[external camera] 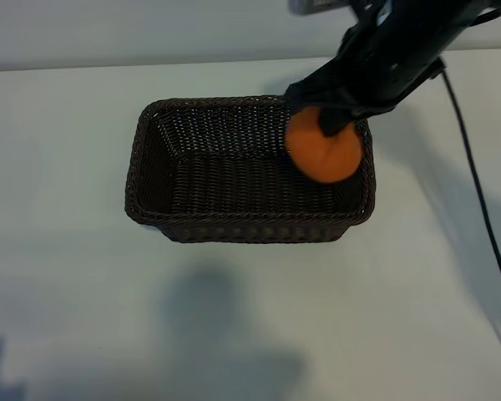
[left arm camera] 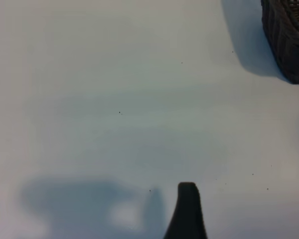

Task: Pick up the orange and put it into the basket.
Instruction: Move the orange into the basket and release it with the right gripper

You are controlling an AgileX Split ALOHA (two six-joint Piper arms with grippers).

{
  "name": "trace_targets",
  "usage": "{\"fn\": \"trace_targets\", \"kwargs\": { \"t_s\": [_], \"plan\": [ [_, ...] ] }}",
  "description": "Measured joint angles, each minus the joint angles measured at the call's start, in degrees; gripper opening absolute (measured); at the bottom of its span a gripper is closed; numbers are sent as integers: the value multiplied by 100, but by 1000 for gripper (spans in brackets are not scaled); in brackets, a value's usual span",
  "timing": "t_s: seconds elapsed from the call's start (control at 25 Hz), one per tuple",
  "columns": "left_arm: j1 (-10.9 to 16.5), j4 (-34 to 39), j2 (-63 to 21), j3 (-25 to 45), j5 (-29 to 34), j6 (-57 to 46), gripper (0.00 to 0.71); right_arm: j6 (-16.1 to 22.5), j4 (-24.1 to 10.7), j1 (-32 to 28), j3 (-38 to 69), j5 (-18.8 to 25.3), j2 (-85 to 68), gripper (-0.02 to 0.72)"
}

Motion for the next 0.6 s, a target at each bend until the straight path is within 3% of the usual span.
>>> {"fn": "trace_targets", "kwargs": {
  "t_s": [0.36,0.6],
  "plan": [
    [0,0,0,0,0,0,592,-39,-70,311,-2,-645,933,81],
    [0,0,0,0,0,0,592,-39,-70,317,-2,-830,1420,80]
  ]
}}
